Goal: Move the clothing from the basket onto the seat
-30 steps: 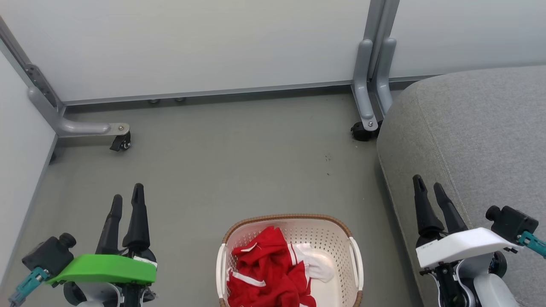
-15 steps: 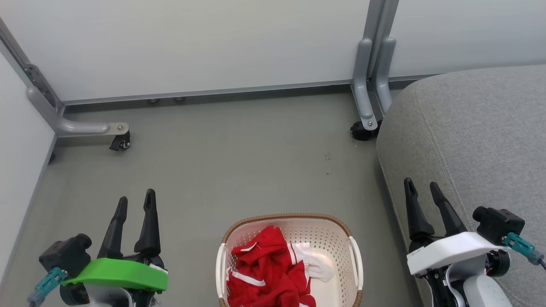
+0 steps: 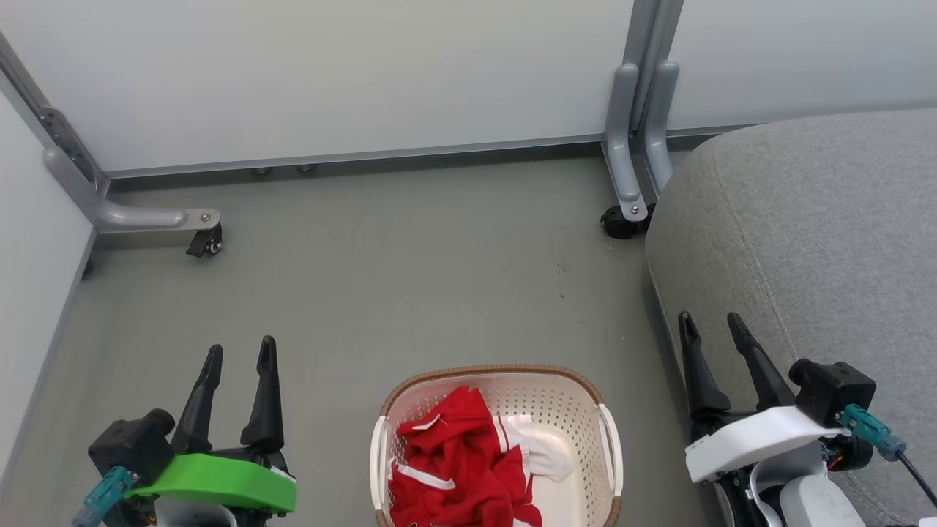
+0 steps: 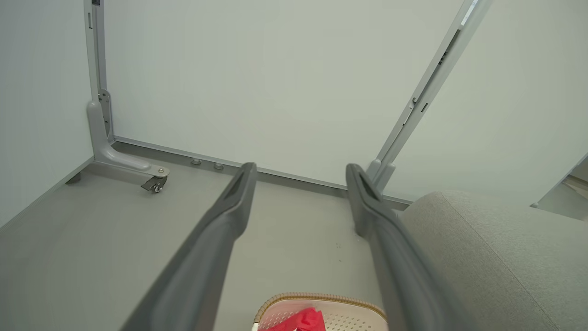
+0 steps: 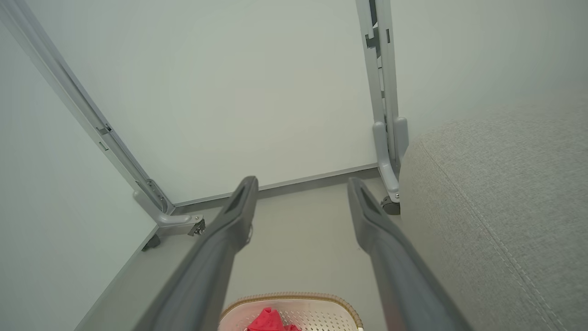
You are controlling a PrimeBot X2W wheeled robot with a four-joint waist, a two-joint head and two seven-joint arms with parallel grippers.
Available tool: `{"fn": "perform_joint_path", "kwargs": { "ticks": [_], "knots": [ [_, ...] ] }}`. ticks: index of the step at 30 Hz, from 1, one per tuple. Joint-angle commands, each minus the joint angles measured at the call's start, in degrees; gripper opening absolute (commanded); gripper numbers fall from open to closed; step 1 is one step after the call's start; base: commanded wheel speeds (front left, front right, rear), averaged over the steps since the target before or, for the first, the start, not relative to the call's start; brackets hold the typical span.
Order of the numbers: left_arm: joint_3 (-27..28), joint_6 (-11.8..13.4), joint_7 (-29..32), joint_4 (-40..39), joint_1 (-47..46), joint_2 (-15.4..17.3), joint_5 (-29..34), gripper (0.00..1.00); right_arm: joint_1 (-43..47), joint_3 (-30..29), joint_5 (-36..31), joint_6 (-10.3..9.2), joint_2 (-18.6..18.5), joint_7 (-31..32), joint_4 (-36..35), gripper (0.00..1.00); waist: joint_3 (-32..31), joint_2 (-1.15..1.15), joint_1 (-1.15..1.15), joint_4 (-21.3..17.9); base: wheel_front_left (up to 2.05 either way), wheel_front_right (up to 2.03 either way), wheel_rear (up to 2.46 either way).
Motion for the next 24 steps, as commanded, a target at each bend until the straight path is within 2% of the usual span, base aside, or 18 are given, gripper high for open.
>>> {"fn": "perform_joint_path", "kwargs": {
  "ticks": [1, 24],
  "knots": [
    [-0.2, -0.2, -0.5, -0.2, 0.2, 0.4, 1.3, 1.0, 0.1, 0.1, -1.6, 0.03, -0.1, -0.5, -0.2, 1.0, 0.0, 0.0, 0.0, 0.0, 0.0, 0.0, 0.0],
    [0.4, -0.2, -3.2, 1.4, 1.0, -0.2, 11.5, 1.0, 0.2, 0.7, -10.2, 0.03, -0.1, -3.2, 1.2, 1.0, 0.8, 0.0, 0.0, -0.1, 0.0, 0.0, 0.0]
  ]
}}
